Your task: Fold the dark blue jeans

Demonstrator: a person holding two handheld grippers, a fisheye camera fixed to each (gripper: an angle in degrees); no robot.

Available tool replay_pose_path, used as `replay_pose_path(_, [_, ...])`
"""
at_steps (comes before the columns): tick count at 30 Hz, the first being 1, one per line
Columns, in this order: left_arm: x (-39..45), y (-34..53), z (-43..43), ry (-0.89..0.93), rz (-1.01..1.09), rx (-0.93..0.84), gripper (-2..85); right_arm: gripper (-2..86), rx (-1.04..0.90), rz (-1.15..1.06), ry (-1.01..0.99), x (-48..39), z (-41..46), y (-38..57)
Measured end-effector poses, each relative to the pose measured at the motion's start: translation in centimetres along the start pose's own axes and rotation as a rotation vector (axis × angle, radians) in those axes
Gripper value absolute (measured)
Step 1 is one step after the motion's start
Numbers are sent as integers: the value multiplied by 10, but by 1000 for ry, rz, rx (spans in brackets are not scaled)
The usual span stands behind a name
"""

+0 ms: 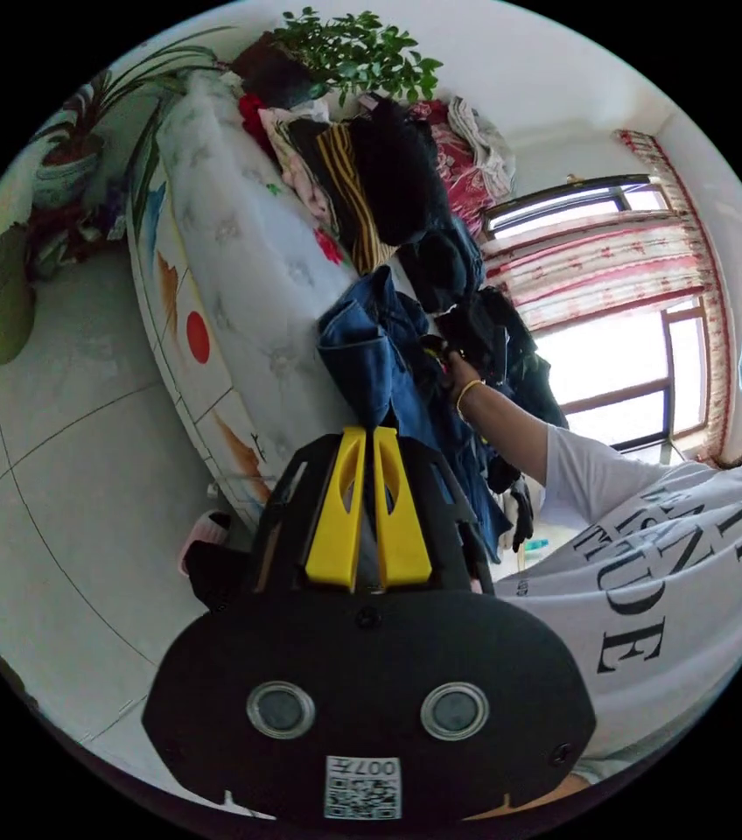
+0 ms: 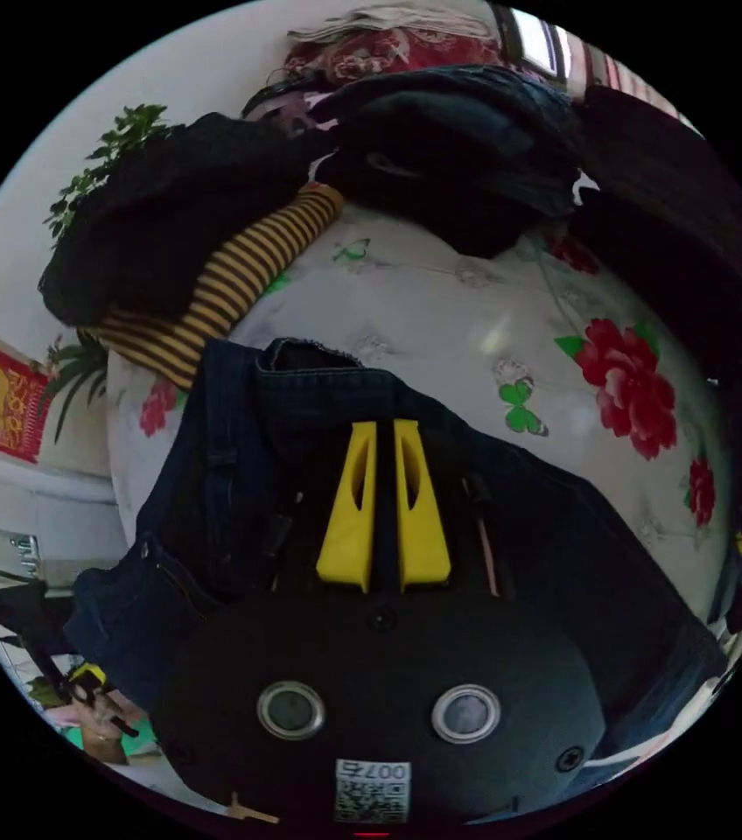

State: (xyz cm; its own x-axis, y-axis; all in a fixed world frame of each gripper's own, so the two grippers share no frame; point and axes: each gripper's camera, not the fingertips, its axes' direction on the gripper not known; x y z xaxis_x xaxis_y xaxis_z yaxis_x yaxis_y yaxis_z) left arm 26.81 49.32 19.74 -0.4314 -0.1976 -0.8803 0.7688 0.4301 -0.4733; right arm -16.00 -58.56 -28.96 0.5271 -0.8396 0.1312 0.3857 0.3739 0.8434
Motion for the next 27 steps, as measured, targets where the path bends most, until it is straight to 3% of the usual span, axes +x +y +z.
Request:
replay_pose_path(5, [-6, -24, 6, -188, 44, -153, -10, 38, -42, -103, -145, 13, -13, -11])
replay_pose_path(9, [-25, -14, 4, -103, -64, -117, -10, 41, 156, -438, -156, -24, -70, 45])
replay_pose_path(13, [-20, -14, 2, -32, -77, -105, -10, 49, -101, -754, -234, -80, -29, 70])
replay_pose_path(15, [-11, -12, -4, -22, -51, -101, -10, 44, -230, -779, -178, -88, 6, 75])
replay_pose_path(17, [-1, -8, -12, 21, -32, -93, -10, 29, -109, -800, -103, -83, 5, 82])
replay_pose_path(18, [7, -6, -19, 39, -18, -85, -10, 20, -168, -796, -78, -81, 10, 79])
replay_pose_path(20, [17, -3, -29, 55, 8, -71, -10, 10, -185, -755, -145, -72, -1, 69])
replay_pose_path(24, [31, -2, -41, 54, 41, -58, -10, 10, 52, -522, -646, -34, -75, 44])
replay_pose_path(27, [19, -4, -38, 36, -20, -47, -9, 25, -32, -502, -683, -40, -75, 39])
